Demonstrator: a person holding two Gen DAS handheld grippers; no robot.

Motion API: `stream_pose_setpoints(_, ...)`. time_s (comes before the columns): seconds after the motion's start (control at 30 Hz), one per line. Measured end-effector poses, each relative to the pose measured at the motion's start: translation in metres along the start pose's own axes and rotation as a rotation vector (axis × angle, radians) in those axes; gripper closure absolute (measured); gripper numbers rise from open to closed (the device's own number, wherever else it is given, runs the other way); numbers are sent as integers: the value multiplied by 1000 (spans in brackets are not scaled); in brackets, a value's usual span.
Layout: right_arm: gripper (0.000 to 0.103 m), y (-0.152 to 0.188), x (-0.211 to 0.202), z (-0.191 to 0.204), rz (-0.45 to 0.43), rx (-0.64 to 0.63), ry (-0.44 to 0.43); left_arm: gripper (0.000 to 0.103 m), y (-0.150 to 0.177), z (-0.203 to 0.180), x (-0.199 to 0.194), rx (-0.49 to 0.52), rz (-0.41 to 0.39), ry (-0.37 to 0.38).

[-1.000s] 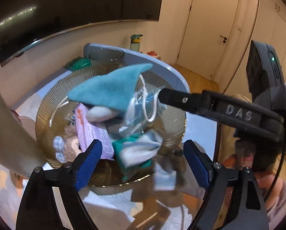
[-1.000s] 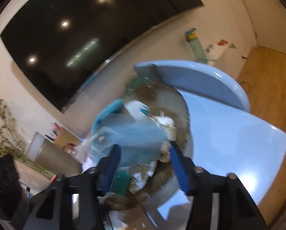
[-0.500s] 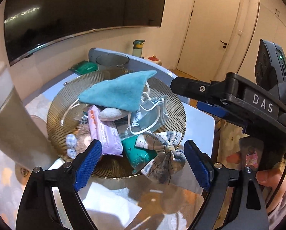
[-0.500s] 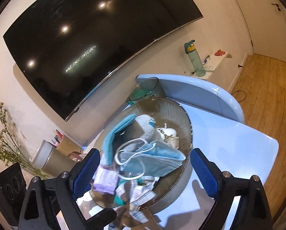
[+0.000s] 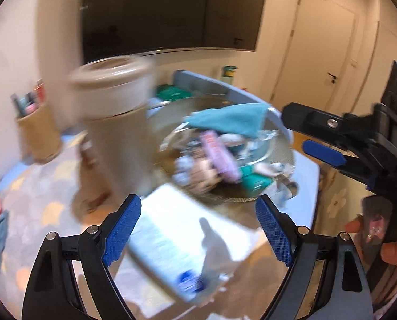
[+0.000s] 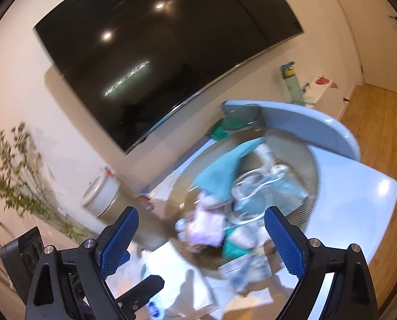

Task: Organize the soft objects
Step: 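Move both open tools back over the bed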

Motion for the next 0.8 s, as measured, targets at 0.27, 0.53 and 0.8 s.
stream_pose_setpoints(0.27,7,56,20,92,68,-77,-96,16,28,101,-39,-80,-1,-137)
stream_pose_setpoints(0.53,5,110,62,193,177,-171,-246,16,53,236,-83,-157,18,-329)
stream_pose_setpoints(0.8,5,170,153,291,331,-305,-380,16,94,340,-97,-349,16,-435)
Point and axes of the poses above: each gripper's, at about its wrist camera, not at the fingertips, and x roughly the way its jaws point, z to its left, y to its underside, the point moved 3 cm from there along x, roughly the way its jaws point, and after that the axes turned 11 degrees about -z, right-handed, at the moved point
